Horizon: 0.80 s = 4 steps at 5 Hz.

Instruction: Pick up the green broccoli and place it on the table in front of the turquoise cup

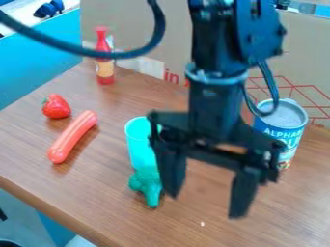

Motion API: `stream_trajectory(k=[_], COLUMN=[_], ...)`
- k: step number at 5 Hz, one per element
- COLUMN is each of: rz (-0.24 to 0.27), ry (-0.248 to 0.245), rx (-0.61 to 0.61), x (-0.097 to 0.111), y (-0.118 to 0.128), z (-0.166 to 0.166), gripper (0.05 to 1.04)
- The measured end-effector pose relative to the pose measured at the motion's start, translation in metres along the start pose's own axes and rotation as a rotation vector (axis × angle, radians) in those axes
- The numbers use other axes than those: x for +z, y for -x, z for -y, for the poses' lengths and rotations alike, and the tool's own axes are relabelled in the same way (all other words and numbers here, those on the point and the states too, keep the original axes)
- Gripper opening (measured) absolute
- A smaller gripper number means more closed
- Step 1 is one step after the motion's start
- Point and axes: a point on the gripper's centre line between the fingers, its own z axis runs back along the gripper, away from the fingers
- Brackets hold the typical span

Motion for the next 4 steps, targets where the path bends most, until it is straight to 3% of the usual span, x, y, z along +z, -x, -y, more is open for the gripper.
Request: stream_trajectory(k=[1, 2, 4], rz=[0.045, 0.128, 0.136], ry=[-0.068, -0.102, -0.103], rx=[-0.059, -0.047, -0.043], x=[0.0135, 0.0196, 0.0203], y=[0.0092, 0.0131, 0.0131], z=[0.0012, -0.0009, -0.0012], gripper=[1.001, 1.001, 1.001])
